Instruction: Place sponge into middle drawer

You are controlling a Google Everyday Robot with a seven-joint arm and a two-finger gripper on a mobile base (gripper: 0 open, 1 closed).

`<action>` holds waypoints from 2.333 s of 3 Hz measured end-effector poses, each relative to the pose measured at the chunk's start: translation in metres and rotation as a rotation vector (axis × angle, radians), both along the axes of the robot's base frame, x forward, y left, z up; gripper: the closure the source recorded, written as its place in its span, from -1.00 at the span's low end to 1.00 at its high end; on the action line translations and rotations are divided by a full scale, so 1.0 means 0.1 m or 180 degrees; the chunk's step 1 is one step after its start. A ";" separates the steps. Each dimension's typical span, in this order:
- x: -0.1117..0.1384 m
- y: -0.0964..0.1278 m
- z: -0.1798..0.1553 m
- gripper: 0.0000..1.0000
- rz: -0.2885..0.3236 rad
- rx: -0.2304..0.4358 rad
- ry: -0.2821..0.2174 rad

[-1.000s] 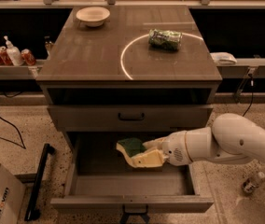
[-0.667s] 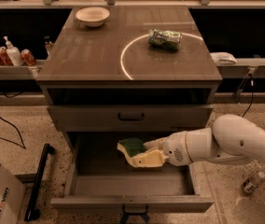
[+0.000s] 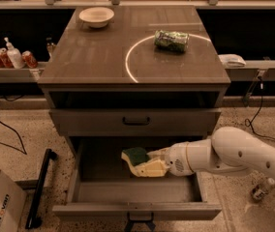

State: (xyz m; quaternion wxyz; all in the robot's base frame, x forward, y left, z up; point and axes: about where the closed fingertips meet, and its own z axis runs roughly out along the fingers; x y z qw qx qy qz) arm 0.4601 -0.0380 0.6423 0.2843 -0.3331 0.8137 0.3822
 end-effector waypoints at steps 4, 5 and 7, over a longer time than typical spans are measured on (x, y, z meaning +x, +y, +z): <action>0.39 -0.26 -1.43 0.18 -0.0357 0.0114 0.0372; 0.39 -0.43 -1.80 -0.22 -0.0549 0.0066 0.0579; 0.38 -0.81 -2.34 -0.24 -0.0964 0.0059 0.0861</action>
Offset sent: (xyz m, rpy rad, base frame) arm 0.0397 -0.0179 -0.1206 0.0638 0.0636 -0.0625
